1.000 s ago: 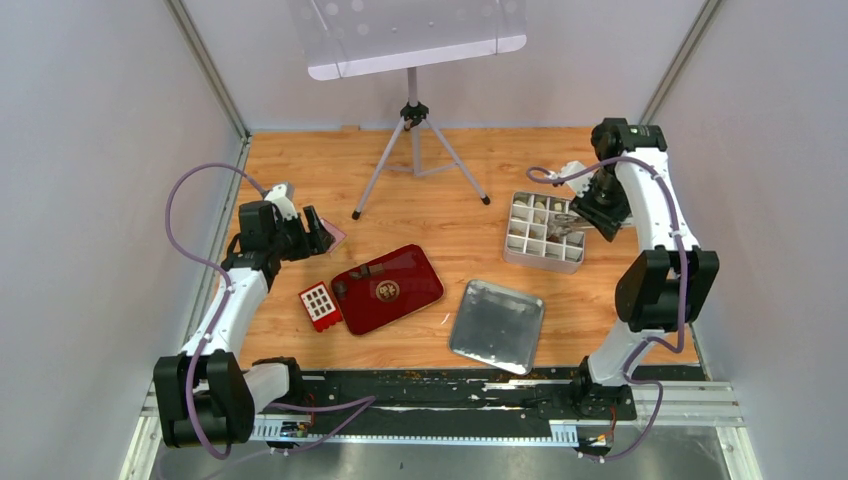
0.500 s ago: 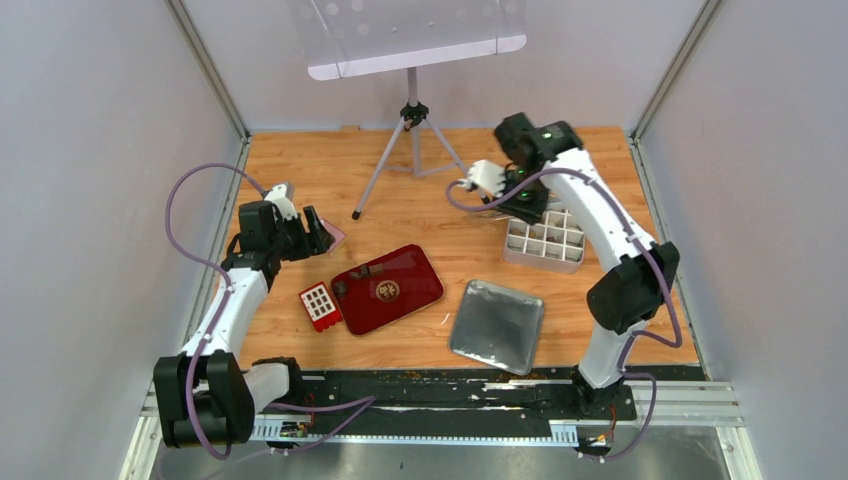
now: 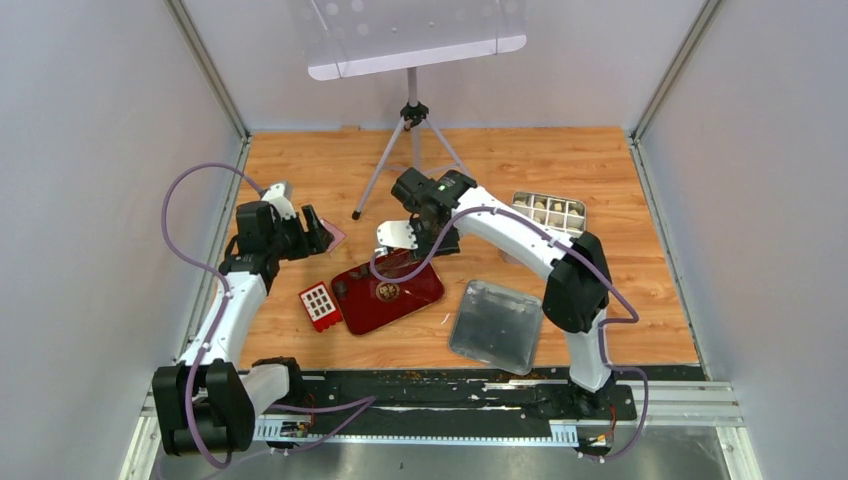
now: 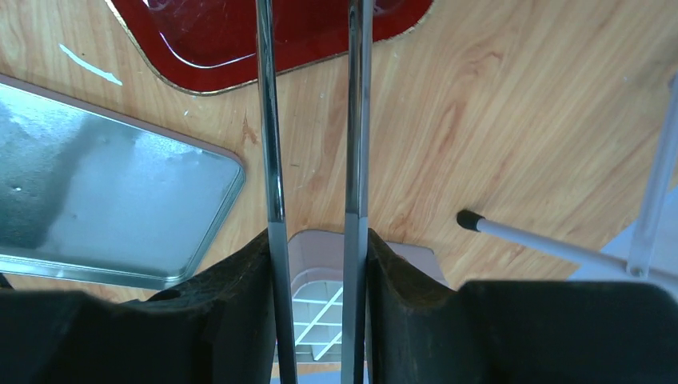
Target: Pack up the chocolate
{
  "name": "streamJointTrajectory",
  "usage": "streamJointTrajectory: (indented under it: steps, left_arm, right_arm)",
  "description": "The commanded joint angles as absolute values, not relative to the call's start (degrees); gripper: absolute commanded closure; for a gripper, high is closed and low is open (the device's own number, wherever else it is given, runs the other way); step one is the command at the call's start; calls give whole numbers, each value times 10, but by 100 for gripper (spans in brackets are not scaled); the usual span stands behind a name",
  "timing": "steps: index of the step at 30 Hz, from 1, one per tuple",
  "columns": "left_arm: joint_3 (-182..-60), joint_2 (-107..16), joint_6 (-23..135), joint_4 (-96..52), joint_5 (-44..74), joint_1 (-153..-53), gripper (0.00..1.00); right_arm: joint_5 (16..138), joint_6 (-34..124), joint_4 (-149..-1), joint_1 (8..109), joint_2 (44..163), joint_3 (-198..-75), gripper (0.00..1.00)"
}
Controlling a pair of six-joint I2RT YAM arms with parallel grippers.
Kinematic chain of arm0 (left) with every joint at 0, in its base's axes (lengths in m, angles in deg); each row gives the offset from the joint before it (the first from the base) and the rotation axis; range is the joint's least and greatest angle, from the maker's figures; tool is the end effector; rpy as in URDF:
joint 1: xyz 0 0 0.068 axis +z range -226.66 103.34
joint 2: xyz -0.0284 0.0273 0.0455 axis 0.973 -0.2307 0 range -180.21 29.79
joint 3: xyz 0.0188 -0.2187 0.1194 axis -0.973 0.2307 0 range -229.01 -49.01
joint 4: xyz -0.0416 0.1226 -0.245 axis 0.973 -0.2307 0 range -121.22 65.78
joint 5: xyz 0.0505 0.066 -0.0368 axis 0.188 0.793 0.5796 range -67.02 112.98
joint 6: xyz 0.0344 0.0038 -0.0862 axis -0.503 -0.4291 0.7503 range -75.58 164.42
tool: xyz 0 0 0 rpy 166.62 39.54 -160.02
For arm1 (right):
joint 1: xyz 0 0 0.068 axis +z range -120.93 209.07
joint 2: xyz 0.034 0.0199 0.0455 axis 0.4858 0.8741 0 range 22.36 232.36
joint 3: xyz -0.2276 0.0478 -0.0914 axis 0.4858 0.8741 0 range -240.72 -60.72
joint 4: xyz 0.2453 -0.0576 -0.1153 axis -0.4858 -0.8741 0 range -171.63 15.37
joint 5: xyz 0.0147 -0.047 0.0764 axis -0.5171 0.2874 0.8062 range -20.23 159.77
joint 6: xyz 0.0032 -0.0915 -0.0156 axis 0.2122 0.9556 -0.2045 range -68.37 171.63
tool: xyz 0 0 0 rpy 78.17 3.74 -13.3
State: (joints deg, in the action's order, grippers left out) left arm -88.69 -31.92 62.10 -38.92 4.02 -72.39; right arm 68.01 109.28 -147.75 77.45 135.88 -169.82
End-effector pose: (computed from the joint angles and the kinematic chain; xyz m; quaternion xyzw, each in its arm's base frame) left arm 0.2951 -0.0051 0.1911 -0.0953 0.8796 -0.1978 0.4220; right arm 0.2778 0.3088 0.2197 -0.7930 0.5993 -0.0240 0.1069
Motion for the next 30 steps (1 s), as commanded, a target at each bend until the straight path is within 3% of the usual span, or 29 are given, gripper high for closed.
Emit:
streamJointTrajectory:
  steps: [1,22,30]
  left_arm:
    - [-896,-303,625,-366,40,-719,22]
    - [-881,-300,627,-358,44,-718,21]
    - [-880,-300,629,-357,42,-718,21]
  right_arm:
    - [649,1118,-1437,772,1385,-1698,62]
    - [652,1113,-1451,787,1501,-1818,61]
    - [651,1127,-1463,788,1476,-1812,85]
